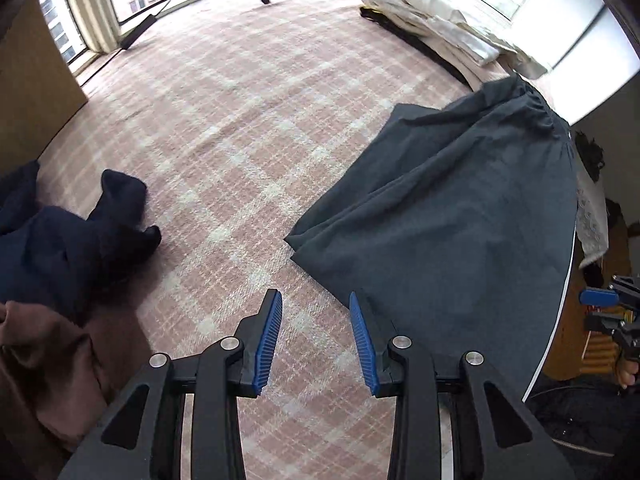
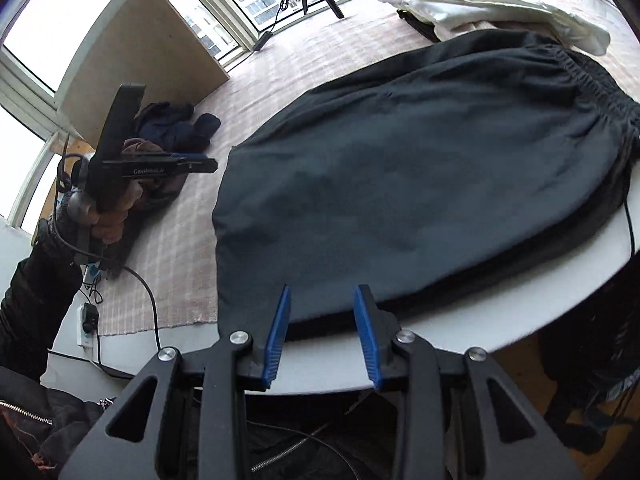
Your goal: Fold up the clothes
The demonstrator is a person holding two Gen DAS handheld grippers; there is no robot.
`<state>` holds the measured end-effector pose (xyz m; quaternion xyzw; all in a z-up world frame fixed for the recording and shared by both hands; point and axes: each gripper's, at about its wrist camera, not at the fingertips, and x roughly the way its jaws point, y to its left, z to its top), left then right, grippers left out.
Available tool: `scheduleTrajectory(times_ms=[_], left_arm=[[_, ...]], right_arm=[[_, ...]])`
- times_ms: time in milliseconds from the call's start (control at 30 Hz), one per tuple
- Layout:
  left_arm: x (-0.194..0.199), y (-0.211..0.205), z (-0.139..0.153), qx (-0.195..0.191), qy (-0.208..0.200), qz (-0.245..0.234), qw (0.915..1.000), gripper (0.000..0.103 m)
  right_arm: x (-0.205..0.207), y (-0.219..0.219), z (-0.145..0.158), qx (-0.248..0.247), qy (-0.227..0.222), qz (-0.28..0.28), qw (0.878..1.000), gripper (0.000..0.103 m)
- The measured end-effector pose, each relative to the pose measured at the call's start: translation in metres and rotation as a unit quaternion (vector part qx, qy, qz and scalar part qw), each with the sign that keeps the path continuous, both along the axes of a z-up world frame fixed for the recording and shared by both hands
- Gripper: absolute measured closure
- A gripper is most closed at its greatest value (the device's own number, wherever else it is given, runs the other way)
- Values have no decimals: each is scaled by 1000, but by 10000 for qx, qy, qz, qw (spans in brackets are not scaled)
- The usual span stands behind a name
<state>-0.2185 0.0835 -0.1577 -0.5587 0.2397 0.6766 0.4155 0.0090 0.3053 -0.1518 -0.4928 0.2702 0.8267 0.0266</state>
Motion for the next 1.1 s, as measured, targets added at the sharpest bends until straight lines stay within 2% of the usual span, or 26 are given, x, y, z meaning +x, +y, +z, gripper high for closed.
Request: scheduleTrajectory(times_ms=[167,300,433,567,733,867,967,1100], left_arm=[[3,5,-12,-29,-186,-468,9987,70],[3,8,-18,36,-415,-475,9980,69],[3,11,-19,57,-504,-457,9977,68],[2,10,-13,75,-520,-424,9977,67],[-1,18,-9,46,-586,-386,9975,64],[4,32,-10,42,-686,-449,9966,63],[7,43,-13,-22,-699,-480,9964,62],[4,55,-15,-29,-863,-314,9958,60]], right_arm=[[9,-61,-14,-70,-196,-293,9994,70],[1,-89,-20,63,-152,-382,9991,70],[-8,-109,-25,325,-175,-421,9984,70],[-3,-122,-10,803,-89,-546,9952,70],[-21,-140,1,1188,77,-89,9928,66],[-47,-159,-16,1742,-239,356,9838,64],[-55,-166,-28,1996,-503,485,9774,64],[-56,-166,-38,2053,-713,424,9752,64]])
